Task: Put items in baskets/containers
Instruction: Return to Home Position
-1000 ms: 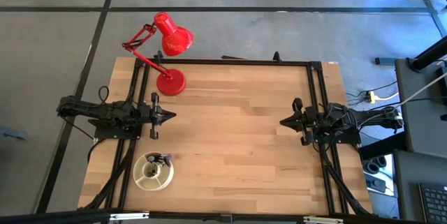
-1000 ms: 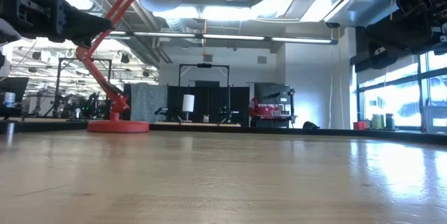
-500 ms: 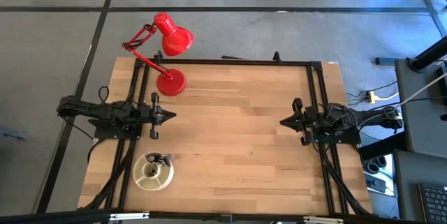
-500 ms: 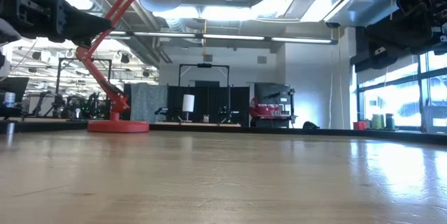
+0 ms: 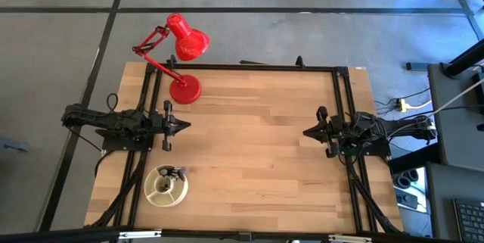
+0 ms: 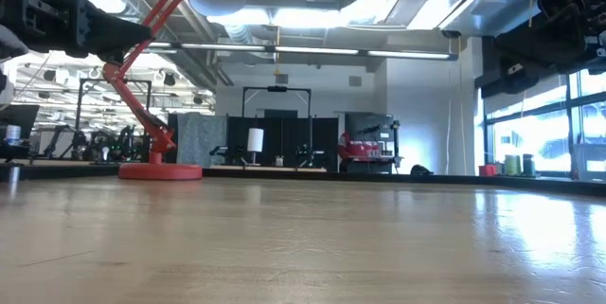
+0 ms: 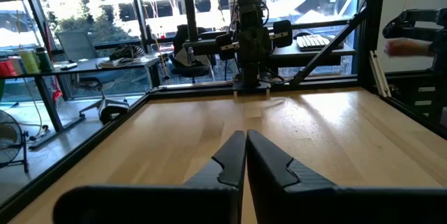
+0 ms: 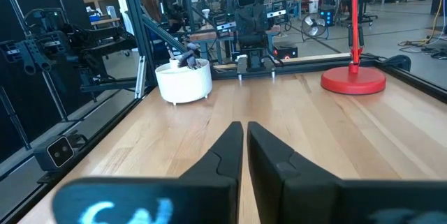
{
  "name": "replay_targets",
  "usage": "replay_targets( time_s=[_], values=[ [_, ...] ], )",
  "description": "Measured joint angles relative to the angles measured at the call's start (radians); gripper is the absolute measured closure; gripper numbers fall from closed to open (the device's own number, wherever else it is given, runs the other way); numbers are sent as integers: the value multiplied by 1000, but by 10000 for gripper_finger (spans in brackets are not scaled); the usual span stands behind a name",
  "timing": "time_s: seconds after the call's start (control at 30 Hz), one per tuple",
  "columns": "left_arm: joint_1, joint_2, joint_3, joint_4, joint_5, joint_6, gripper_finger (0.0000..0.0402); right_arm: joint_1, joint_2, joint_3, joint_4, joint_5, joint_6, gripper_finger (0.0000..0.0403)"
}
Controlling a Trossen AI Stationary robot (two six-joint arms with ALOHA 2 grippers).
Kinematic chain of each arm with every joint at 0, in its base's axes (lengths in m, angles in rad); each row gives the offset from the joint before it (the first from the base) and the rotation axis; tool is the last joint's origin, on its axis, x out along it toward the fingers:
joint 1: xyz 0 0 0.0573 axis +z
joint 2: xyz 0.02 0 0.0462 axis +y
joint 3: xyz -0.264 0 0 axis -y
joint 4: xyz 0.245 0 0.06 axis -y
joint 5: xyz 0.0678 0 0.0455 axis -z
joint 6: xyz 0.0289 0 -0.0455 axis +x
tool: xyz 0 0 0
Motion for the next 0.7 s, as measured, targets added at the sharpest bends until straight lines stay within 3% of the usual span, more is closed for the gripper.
replay_targets(
  time_s=[0.7],
  values=[
    [0,0,0,0,0,0,390,0,0,0,0,0,0,379]
  ],
)
